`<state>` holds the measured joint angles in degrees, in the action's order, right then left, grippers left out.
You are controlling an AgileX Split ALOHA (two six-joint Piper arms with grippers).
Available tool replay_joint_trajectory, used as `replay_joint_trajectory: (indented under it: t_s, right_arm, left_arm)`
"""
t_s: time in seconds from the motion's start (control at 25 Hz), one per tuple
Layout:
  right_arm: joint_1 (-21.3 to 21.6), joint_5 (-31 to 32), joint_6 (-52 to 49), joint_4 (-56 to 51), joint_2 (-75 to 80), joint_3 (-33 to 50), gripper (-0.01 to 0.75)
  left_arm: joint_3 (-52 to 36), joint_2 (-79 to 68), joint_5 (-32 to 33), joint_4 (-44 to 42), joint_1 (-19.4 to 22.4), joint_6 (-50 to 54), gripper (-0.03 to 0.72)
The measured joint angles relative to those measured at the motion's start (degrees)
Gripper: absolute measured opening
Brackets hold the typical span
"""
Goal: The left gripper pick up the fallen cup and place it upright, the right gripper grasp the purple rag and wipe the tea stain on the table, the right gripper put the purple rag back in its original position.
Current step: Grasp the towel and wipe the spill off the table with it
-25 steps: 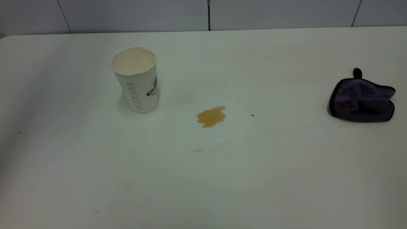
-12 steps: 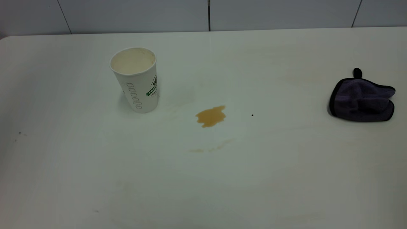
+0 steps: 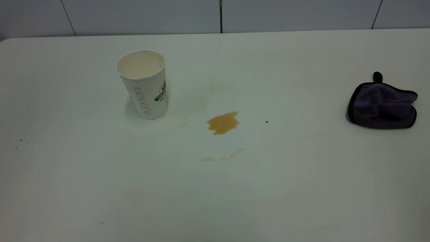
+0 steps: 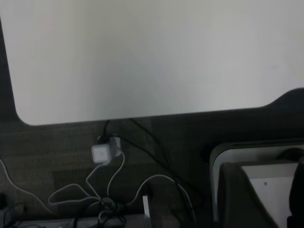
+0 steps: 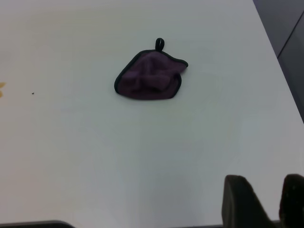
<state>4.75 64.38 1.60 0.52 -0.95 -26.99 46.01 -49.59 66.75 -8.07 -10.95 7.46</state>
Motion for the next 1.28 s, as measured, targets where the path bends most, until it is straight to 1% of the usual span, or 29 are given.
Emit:
replay_joint_trajectory:
  t_s: [0.08,0.16,0.4,0.64,1.28]
  right_arm:
    - [0.0,0.0,0.0,0.0,0.0,0.0,0.239]
    - [0.0,0.0,0.0,0.0,0.0,0.0,0.239]
    - [0.0,0.0,0.0,0.0,0.0,0.0,0.239]
    - [0.0,0.0,0.0,0.0,0.0,0.0,0.239]
    - [0.0,0.0,0.0,0.0,0.0,0.0,0.239]
  left_arm:
    - [-3.8,4.2,0.0,-0.2,1.2,0.3,0.313]
    - [-6.6,9.0,0.0,-0.3,3.4,0.7,0.313]
    - [-11.9,23.8,-0.3,-0.4,9.8,1.7,0.313]
    - [-17.6,35.5,-1.7,-0.3,13.6,2.1,0.313]
    - [-18.1,47.3,-1.7,-0.1,14.0,2.1,0.313]
